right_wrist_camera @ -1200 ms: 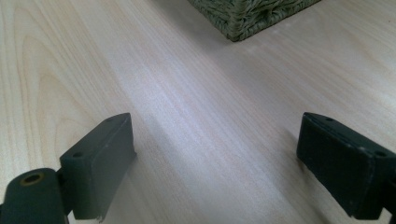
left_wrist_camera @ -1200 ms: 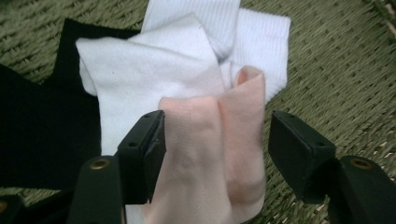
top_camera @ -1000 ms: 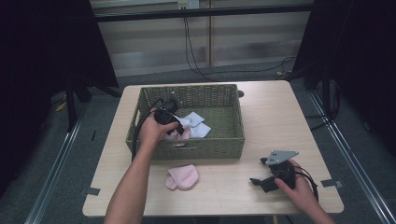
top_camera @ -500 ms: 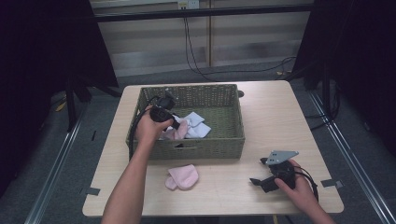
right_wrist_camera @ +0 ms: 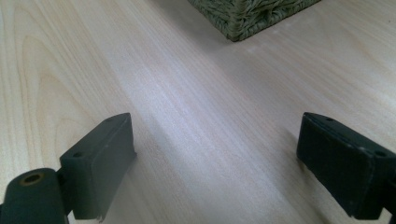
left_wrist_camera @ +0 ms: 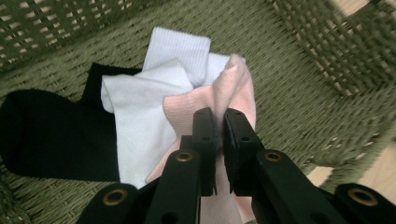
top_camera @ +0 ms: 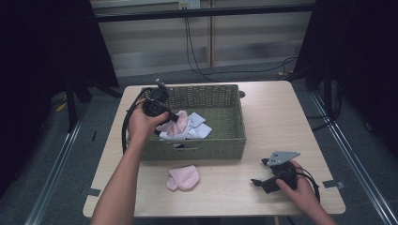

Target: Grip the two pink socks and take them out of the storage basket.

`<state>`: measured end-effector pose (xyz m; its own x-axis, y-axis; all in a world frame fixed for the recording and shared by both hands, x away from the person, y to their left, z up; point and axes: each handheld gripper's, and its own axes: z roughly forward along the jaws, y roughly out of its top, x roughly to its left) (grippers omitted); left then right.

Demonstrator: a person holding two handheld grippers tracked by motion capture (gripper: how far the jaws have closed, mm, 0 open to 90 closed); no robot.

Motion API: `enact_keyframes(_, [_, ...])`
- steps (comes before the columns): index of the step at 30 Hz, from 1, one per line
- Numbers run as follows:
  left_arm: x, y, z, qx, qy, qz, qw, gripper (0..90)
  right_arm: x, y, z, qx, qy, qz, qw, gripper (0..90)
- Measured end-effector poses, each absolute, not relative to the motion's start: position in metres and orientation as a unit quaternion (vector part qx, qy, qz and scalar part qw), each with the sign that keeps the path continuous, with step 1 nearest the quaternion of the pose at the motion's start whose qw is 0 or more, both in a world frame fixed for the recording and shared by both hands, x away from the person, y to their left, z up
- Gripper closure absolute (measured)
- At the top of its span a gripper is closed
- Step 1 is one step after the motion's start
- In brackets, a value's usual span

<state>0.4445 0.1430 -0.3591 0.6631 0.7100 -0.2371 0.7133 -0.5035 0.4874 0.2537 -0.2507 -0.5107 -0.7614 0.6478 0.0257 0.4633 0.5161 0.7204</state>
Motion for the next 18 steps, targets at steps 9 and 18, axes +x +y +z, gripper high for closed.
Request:
enact_keyframes(9, [0.439,0.147,-0.339,0.864,0.404,-0.006,0.300,83.8,0.254,-0.251,-0.511,0.323,0.862,0.371,0.124,10.5])
enact_keyframes(18, [0.429,0.146,-0.322,0.868,0.382,-0.008,0.318,83.8,0.254,-0.251,-0.511,0.323,0.862,0.372,0.124,10.5])
